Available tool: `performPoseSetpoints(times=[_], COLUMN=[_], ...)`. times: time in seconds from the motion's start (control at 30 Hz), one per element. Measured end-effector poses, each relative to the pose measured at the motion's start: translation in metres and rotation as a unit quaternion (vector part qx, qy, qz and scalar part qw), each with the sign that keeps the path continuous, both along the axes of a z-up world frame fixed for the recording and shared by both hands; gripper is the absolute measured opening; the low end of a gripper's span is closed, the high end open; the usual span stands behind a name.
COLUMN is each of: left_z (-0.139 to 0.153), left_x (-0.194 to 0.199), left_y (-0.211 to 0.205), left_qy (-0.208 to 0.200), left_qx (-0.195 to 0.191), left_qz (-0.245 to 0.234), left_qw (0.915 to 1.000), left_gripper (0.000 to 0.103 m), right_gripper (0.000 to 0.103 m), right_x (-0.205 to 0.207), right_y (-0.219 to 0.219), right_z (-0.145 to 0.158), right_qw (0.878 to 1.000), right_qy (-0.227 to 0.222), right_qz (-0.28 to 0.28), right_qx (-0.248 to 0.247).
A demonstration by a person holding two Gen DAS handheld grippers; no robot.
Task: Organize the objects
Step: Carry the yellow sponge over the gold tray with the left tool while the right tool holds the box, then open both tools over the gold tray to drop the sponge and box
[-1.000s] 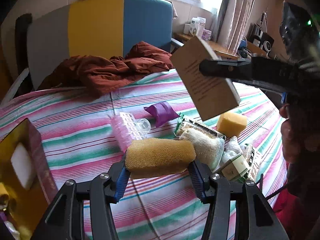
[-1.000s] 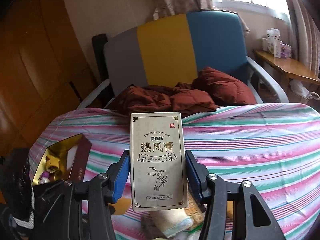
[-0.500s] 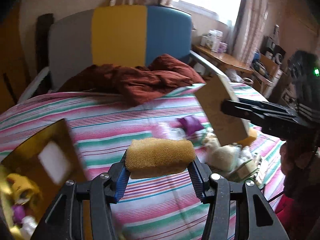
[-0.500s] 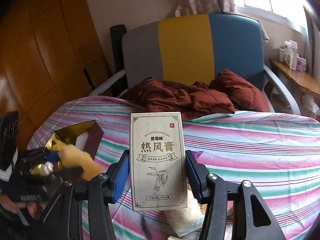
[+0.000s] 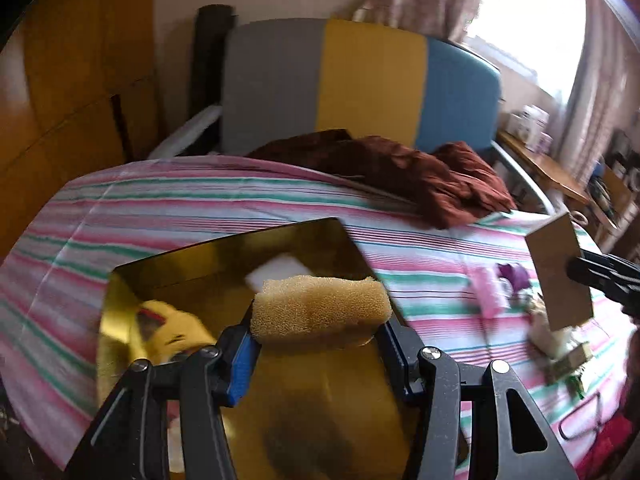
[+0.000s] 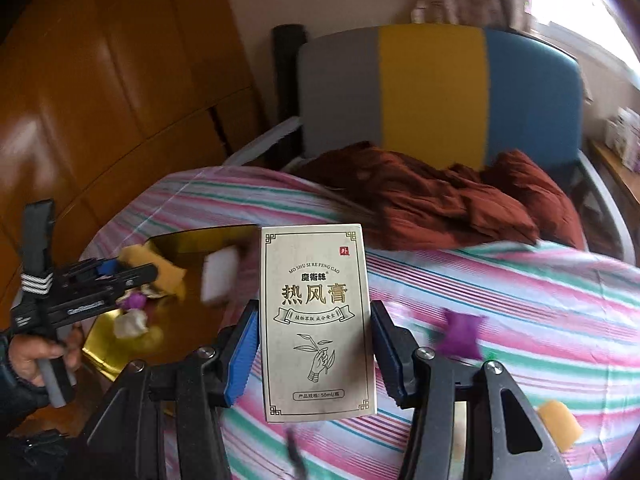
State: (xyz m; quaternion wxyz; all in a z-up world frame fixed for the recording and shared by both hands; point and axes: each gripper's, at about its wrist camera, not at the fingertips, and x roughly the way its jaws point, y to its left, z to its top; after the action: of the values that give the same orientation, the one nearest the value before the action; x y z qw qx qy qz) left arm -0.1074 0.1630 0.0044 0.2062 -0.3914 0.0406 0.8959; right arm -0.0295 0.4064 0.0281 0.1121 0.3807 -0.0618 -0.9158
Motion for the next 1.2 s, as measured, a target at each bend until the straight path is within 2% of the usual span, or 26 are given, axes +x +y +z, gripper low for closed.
performPoseSetpoints(times=[0.27, 0.57, 0.6, 0.67, 0.83, 0.97, 1.2], left_z=[0.001, -0.008, -0.009, -0.01, -0.007, -0.004, -0.004], left_x=[-0.017, -0.047, -0.05, -0.055, -0.049, -0.033, -0.005], left_y=[-0.034, -0.084, -0.087, -0.095, -0.113, -0.127, -0.134], left_qy=[0.017, 0.01, 0.009, 0.01, 0.022, 0.025, 0.022], left_qx=[-0.016, -0.023, -0.022, -0.022, -0.013, -0.005, 0.001], left_qz=[0.033, 0.079, 0.083, 0.095, 0.113, 0.123, 0.125], left_qw=[0.9992, 0.9965, 0.9963, 0.9952, 0.9933, 0.9921, 0.9919], left_gripper=[0.055, 0.057, 0.06, 0.073, 0.082, 0.082, 0.082], right_gripper=[0.053, 0.053, 0.053, 0.055, 0.056, 0.056, 0.056], right_x=[-0.036, -0.088, -0.094, -0.112, -0.142, -0.135, -0.101], right_y=[-0.071, -0.136, -0.141, -0.15, -0.171, -0.176, -0.174], right_z=[0.004, -0.01, -0.012, -0.019, -0.041, -0.042, -0.033], right_qw=[0.998, 0.994, 0.993, 0.993, 0.987, 0.989, 0.994], right_qy=[-0.027, -0.064, -0.067, -0.071, -0.1, -0.098, -0.089], right_qz=[0.062, 0.08, 0.081, 0.078, 0.071, 0.062, 0.039], right_qx=[-0.011, -0.041, -0.046, -0.059, -0.099, -0.095, -0.049])
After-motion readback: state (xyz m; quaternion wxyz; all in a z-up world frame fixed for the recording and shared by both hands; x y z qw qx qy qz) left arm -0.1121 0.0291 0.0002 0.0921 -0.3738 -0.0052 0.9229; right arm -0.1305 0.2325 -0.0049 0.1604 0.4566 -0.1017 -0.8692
